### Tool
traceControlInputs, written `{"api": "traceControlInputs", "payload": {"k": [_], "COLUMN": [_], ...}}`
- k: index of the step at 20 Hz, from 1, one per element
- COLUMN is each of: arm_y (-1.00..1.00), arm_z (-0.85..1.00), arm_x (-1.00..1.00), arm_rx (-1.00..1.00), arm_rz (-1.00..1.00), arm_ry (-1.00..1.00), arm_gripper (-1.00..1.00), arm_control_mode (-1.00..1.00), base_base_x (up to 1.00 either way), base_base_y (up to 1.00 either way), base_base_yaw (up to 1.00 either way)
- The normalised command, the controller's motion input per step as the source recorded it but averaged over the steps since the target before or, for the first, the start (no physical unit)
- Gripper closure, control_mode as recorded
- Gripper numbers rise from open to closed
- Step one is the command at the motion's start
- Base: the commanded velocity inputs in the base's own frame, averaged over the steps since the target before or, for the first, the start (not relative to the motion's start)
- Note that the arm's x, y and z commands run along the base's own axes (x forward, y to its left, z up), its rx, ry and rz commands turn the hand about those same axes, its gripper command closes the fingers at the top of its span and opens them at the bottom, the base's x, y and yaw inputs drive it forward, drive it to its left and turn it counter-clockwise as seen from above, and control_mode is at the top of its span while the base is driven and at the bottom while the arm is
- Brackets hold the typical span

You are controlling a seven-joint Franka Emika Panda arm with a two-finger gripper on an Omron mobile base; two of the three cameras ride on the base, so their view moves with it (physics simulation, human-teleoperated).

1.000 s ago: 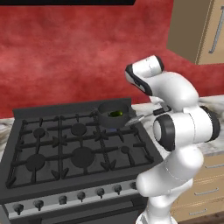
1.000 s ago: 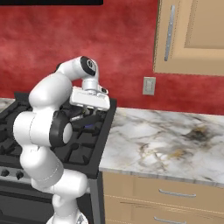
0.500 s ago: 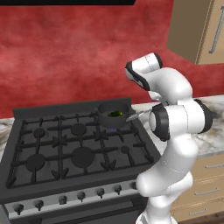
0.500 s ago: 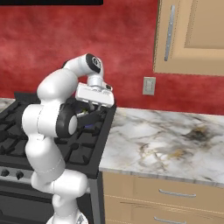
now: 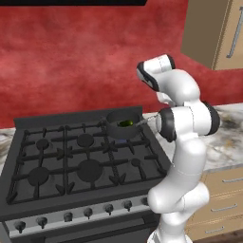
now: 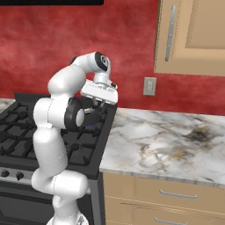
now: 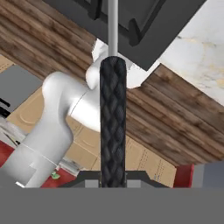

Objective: Put the cucumber and eggplant in the pot. Retrieve the spatula and lightly stir the vegetables in the pot.

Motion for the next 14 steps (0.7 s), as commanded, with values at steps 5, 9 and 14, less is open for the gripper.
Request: {"api": "traceControlInputs", "payload": {"k": [5, 9, 14], "arm_y": [0.10, 0.08, 0.10], "arm_z": [0.00, 0.00, 0.00], "arm_x": [0.17, 0.10, 0.00], "arm_rx": [0.00, 0.00, 0.00], "arm_rz": [-0.10, -0.07, -0.03], "arm_ry": [0.05, 0.08, 0.08], "arm_gripper": [1.00, 1.00, 1.00], "arm_control_mode": [-1.00, -1.00, -1.00], "base_base_x": [0.00, 0.00, 0.00], "base_base_y": [0.00, 0.00, 0.00], "base_base_yaw": [0.00, 0.00, 0.00]}}
